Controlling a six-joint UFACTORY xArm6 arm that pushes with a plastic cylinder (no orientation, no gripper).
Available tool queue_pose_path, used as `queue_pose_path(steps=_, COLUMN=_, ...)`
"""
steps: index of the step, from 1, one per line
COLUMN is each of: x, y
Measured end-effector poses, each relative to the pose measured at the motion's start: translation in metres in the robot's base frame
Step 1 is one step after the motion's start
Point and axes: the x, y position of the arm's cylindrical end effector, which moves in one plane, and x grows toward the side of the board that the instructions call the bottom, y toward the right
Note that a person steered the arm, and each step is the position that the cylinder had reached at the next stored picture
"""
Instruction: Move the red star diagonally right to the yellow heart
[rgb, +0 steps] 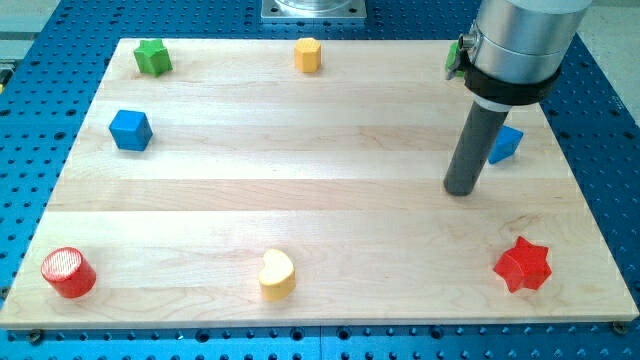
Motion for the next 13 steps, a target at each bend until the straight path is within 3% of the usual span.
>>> queue_pose_path(steps=13, x=0.005, y=-0.016)
